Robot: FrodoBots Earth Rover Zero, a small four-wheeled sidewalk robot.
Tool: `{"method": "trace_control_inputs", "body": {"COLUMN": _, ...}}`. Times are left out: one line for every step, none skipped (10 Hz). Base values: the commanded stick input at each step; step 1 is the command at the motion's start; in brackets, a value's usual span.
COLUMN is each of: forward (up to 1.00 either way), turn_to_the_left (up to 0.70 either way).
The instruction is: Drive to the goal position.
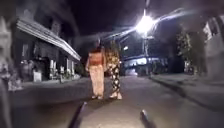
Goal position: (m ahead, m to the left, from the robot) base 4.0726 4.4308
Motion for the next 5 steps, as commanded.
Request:
{"method": "trace_control_inputs", "body": {"forward": 0.00, "turn_to_the_left": 0.00}}
{"method": "trace_control_inputs", "body": {"forward": 0.83, "turn_to_the_left": 0.03}}
{"method": "trace_control_inputs", "body": {"forward": 1.00, "turn_to_the_left": -0.30}}
{"method": "trace_control_inputs", "body": {"forward": 0.61, "turn_to_the_left": -0.62}}
{"method": "trace_control_inputs", "body": {"forward": 0.13, "turn_to_the_left": -0.92}}
